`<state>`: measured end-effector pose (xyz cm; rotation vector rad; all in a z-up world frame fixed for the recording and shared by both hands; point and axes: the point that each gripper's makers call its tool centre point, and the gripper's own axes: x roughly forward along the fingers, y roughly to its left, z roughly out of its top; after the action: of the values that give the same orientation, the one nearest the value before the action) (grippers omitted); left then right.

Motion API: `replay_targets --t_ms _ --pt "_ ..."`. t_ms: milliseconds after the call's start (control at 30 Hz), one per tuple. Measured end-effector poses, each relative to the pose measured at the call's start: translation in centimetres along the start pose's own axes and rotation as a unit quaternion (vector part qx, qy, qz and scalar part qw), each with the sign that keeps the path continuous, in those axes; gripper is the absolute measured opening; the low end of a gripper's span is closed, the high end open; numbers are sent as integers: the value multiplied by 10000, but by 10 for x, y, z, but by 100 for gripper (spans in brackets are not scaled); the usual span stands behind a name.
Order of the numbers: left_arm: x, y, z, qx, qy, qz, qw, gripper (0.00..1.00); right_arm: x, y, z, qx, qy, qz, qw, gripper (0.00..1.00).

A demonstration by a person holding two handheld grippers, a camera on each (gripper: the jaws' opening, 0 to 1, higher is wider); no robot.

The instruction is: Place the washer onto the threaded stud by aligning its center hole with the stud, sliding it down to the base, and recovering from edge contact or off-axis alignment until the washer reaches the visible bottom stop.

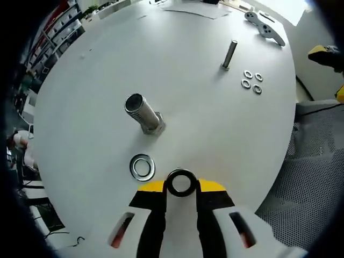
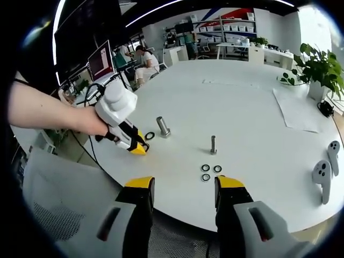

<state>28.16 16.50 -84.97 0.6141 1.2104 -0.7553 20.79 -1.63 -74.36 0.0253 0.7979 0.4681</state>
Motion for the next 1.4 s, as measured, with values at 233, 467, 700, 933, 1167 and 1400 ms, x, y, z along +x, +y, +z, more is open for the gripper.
replay_targets --t_ms 233,467,700,933,1167,1400 --pt "-16 7 21 112 -320 71 9994 18 0 0 -1 15 19 0 10000 47" --pt "-30 15 45 242 -556 150 9980 18 0 0 -1 8 29 10 10000 47" --pt "-36 15 60 491 -657 195 9964 18 0 1 0 8 17 26 10000 47" --pt "-41 21 75 659 -735 270 9948 18 0 0 0 34 10 32 10000 47" --pt "-39 27 80 689 -712 329 9945 18 1 0 -1 11 16 28 10000 47" --pt "-33 32 79 809 -605 417 9940 18 1 1 -1 -14 25 33 10000 47"
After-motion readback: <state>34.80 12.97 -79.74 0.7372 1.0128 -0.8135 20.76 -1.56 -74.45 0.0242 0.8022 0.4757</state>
